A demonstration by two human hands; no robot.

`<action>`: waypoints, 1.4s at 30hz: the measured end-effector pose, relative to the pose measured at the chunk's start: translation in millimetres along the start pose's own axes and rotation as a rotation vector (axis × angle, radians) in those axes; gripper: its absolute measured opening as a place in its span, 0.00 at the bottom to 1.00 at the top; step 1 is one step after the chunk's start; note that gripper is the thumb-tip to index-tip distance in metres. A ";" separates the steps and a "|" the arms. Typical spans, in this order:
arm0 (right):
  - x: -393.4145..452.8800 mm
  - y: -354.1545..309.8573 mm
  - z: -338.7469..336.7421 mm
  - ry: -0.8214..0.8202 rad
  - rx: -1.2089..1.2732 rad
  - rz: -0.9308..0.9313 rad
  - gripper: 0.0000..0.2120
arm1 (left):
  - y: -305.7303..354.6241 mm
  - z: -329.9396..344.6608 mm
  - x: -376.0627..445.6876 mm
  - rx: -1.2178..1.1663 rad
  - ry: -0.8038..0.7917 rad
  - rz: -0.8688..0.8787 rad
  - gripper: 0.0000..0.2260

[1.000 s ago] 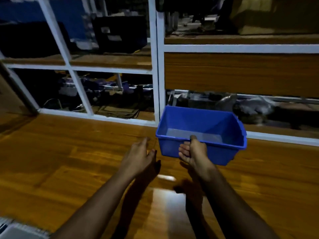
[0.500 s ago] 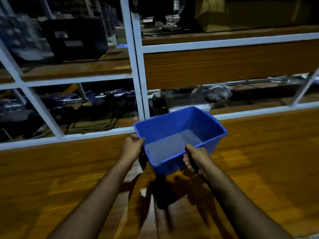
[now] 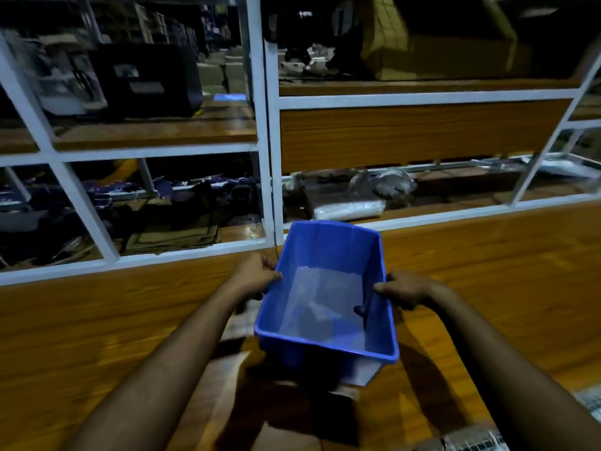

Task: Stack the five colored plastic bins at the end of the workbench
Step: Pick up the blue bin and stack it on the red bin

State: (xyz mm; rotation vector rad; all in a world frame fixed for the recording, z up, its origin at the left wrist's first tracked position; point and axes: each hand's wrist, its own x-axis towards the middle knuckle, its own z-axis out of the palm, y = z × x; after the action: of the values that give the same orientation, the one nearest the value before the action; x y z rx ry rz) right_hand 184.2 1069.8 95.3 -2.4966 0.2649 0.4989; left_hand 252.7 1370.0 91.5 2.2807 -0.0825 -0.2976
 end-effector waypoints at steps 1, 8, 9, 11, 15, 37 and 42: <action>3.5 -2.7 -2.4 0.028 -0.113 -0.003 0.14 | 3.6 -0.5 -0.8 -0.005 0.001 -0.015 0.04; 29.6 -6.7 -4.2 0.367 -0.352 -0.024 0.12 | 14.1 5.0 -5.3 0.269 0.013 -0.002 0.08; 33.9 -5.1 -3.7 0.366 -0.346 -0.044 0.12 | 16.5 4.9 -9.8 0.469 0.103 0.034 0.08; 38.3 -7.0 -5.1 0.348 -0.374 -0.107 0.11 | 21.8 6.8 -14.6 0.756 0.282 0.116 0.08; 43.6 -19.0 -8.3 0.302 -0.401 -0.238 0.05 | 30.8 9.7 -4.3 0.663 0.305 0.287 0.15; 31.4 -39.8 2.3 0.479 -0.583 -0.573 0.21 | 25.3 38.7 5.4 0.523 0.152 0.224 0.03; 26.9 -28.2 3.0 0.549 -0.616 -0.416 0.21 | 18.4 32.9 6.3 0.409 0.229 0.110 0.04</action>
State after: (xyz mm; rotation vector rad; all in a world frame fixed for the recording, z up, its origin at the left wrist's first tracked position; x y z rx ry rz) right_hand 216.1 1092.4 96.2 -3.1324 -0.2473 -0.3420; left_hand 251.6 1332.7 83.0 2.6863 -0.1624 0.0466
